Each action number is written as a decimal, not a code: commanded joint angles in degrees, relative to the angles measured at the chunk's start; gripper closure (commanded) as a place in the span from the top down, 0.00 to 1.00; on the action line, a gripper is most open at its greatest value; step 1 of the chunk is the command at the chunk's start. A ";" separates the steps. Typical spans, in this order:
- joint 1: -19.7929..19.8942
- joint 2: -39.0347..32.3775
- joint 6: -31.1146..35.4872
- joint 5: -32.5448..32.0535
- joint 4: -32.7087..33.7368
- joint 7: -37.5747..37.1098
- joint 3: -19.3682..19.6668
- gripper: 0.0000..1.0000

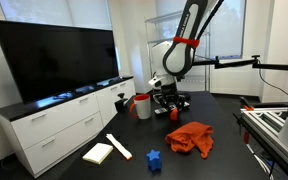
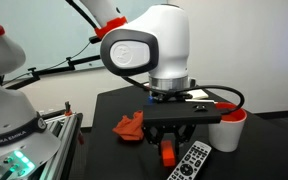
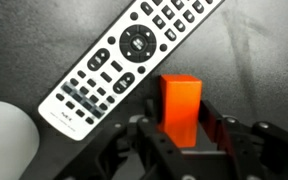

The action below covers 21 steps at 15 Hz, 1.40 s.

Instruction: Put the orange block upright

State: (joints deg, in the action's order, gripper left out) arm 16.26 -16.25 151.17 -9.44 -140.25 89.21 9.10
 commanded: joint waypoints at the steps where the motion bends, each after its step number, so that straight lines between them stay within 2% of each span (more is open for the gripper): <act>1: -0.18 1.02 0.20 -1.06 -0.26 -0.93 0.23 0.20; 2: -0.27 1.06 0.31 -1.20 -0.31 -1.13 0.28 0.11; 4: -0.73 1.40 1.24 -2.11 -0.69 -2.06 0.67 0.09; 8: -3.63 5.05 11.59 -14.71 -3.86 -7.33 4.93 0.09; 9: -5.23 6.10 13.24 -20.12 -4.49 -10.19 6.95 0.09; 11: -11.86 7.20 16.72 -29.80 -5.03 -15.60 14.36 0.09; 13: -19.80 7.65 17.51 -39.57 -3.63 -20.38 22.73 0.09; 17: -35.97 8.15 15.61 -58.15 0.70 -33.83 36.78 0.09; 19: -42.82 8.61 14.09 -66.99 2.85 -43.26 41.58 0.09; 21: -48.41 10.45 9.90 -75.69 3.88 -52.21 44.56 0.09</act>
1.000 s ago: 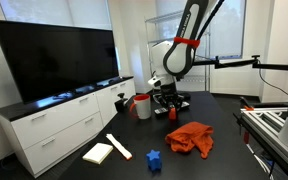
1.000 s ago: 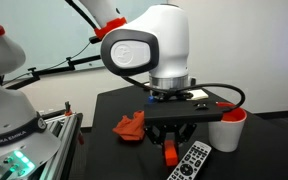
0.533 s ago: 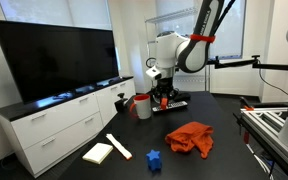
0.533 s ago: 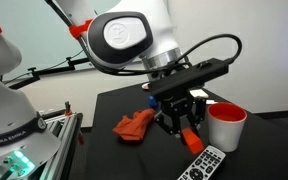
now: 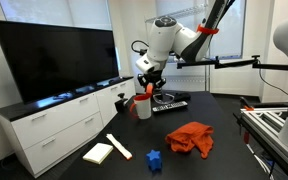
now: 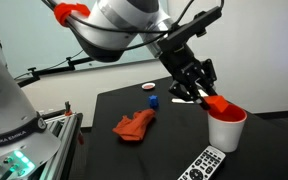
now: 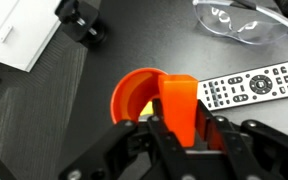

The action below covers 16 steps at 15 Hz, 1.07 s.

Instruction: Put the orange block upright

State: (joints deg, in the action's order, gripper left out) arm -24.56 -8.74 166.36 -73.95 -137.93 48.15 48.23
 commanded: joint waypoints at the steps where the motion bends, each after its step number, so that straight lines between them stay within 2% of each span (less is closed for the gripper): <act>1: -9.52 4.40 -8.58 -15.61 1.04 -15.75 5.61 0.09; 4: -13.24 8.85 -19.02 -29.00 -4.55 -29.90 3.37 0.09; 5: -3.73 11.01 -23.54 -33.36 -7.41 -34.36 -8.15 0.09; 6: -2.87 10.44 -26.31 -36.58 -10.35 -39.37 -10.79 0.09; 7: -0.01 9.21 -28.61 -38.69 -12.98 -43.78 -15.53 0.09; 10: 9.94 7.70 -34.35 -40.30 -19.72 -50.66 -29.05 0.09; 13: 15.75 4.83 -36.35 -40.64 -20.33 -55.16 -36.37 0.09; 16: 19.66 4.85 -37.21 -40.30 -20.25 -56.58 -40.39 0.09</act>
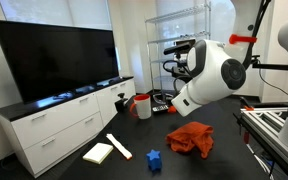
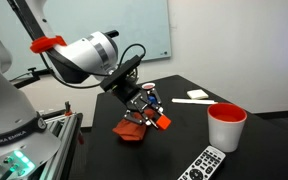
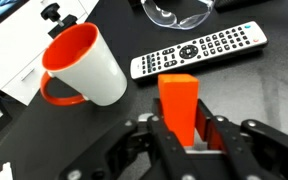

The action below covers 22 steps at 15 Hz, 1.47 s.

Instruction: Put the orange block upright

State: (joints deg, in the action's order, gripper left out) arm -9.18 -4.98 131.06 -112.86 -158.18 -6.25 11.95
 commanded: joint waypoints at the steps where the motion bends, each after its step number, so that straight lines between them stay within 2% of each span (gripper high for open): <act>1: 5.04 1.00 -3.24 -1.01 0.06 -3.04 -5.12 0.09; 5: 6.65 0.41 -12.10 0.69 0.46 -6.30 -7.90 0.09; 9: 7.34 -1.06 -19.09 4.83 1.02 -3.30 -9.40 0.09; 18: 7.62 -6.38 -26.60 14.20 2.52 7.48 -11.14 0.09; 22: 7.92 -10.30 -29.50 15.34 4.86 6.88 -11.59 0.09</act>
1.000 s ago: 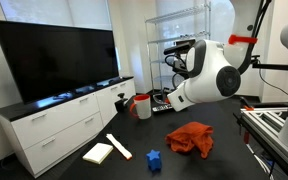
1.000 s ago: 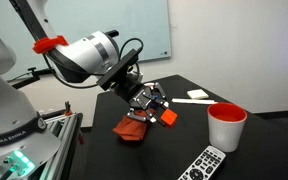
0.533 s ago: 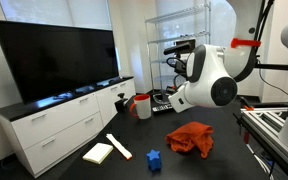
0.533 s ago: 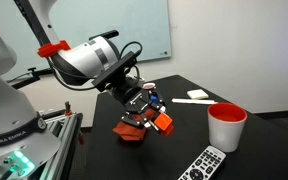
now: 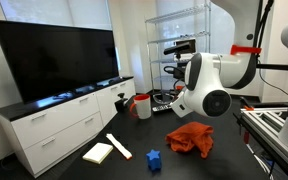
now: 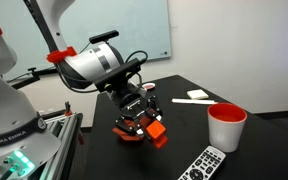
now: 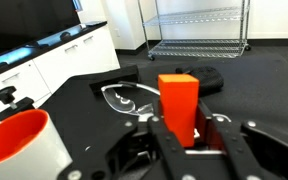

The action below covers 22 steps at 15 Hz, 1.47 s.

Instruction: Put the orange block upright

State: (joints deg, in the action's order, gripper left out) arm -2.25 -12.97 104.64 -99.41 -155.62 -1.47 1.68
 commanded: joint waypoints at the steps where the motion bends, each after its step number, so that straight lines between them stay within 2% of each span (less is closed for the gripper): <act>1: 1.37 -3.21 -2.01 1.40 2.95 1.62 -1.30 0.09; 5: 2.56 -7.00 0.93 2.19 5.75 1.57 -1.63 0.09; 12: 3.27 -11.22 -0.36 2.73 8.36 0.83 -1.97 0.09; 17: 3.18 -12.53 -1.91 3.67 9.21 1.08 -2.26 0.09; 22: 3.69 -12.71 -0.50 3.91 9.30 1.15 -2.46 0.09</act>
State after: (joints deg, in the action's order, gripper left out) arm 0.28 -26.19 104.98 -97.04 -146.85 -1.53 0.33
